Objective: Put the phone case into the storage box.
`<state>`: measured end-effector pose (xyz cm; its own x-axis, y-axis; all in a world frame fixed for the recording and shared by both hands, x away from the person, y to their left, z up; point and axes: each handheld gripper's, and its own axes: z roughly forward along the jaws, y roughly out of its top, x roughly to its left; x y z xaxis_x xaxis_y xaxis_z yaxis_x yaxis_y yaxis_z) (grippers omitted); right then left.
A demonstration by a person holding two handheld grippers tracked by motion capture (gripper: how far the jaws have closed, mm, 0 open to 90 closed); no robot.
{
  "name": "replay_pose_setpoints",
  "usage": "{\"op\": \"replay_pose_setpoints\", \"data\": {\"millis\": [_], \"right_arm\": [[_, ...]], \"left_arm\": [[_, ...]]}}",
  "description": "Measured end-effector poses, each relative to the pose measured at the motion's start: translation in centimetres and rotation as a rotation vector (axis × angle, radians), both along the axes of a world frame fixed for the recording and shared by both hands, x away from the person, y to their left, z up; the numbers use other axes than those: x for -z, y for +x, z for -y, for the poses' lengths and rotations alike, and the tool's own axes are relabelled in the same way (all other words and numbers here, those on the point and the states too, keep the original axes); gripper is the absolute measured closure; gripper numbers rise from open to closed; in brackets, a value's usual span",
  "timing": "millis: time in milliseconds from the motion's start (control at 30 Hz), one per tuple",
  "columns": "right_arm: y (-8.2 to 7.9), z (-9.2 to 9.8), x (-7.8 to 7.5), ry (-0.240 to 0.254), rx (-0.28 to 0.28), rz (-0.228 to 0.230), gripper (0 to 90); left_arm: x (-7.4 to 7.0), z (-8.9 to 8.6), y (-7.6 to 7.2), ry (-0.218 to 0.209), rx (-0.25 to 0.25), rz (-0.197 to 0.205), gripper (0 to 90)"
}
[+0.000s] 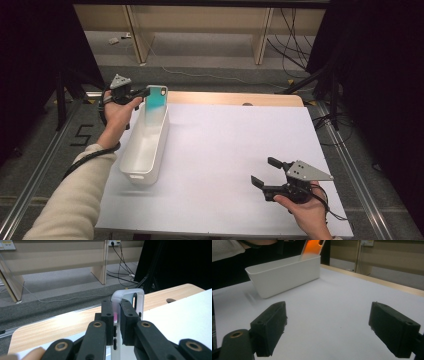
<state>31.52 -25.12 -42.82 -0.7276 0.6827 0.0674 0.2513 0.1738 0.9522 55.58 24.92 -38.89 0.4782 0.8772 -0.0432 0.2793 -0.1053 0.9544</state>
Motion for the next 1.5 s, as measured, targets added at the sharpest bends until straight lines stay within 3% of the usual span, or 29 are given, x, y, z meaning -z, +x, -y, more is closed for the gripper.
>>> {"op": "replay_pose_setpoints", "data": {"millis": [167, 200, 267, 500, 567, 633, 733, 933, 967, 1000, 1033, 1067, 1500], "right_arm": [[0.0, 0.0, 0.0, -0.002, 0.006, 0.001, 16.1], [0.2, 0.1, 0.0, -0.008, 0.008, 0.03, 16.1], [0.0, 0.1, 0.0, -0.01, 0.002, -0.006, 16.1], [0.0, 0.1, 0.0, -0.01, -0.001, -0.006, 16.1], [0.1, -0.1, 0.1, 0.015, -0.006, -0.002, 16.1], [0.2, -0.1, 0.1, 0.007, -0.005, 0.016, 16.1], [0.1, -0.1, 0.1, 0.013, -0.01, -0.01, 16.1], [0.0, 0.0, 0.0, -0.009, 0.0, -0.007, 16.1], [0.1, -0.1, 0.1, 0.014, -0.007, -0.002, 16.1], [0.3, 0.0, 0.1, 0.004, -0.003, 0.03, 16.1], [0.1, -0.1, 0.1, 0.015, -0.007, -0.002, 16.1], [0.0, 0.0, 0.0, -0.009, 0.0, -0.003, 16.1], [0.1, 0.1, 0.0, -0.009, 0.0, -0.005, 16.1]], "left_arm": [[0.2, 0.1, 0.1, -0.004, -0.002, -0.007, 82.5], [0.3, 0.1, 0.1, 0.002, 0.003, -0.004, 82.5], [0.3, 0.2, 0.1, 0.0, 0.003, -0.006, 82.5], [0.6, -0.1, 0.3, 0.001, -0.002, -0.009, 82.4], [0.7, -0.2, 0.2, -0.003, -0.005, -0.014, 82.4], [0.8, -0.3, 0.3, 0.0, -0.004, -0.012, 82.4], [0.9, -0.3, 0.2, -0.004, -0.006, -0.016, 82.4], [1.0, -0.3, 0.2, -0.003, -0.007, -0.016, 82.3], [1.0, -0.3, 0.2, 0.001, -0.004, -0.014, 82.3], [1.1, -0.3, 0.2, -0.006, -0.007, -0.017, 82.3], [1.1, -0.3, 0.2, -0.004, -0.006, -0.015, 82.3], [1.1, -0.4, 0.2, 0.004, -0.003, -0.012, 82.3], [1.7, -0.7, 0.1, -0.012, -0.014, -0.023, 82.0]]}}
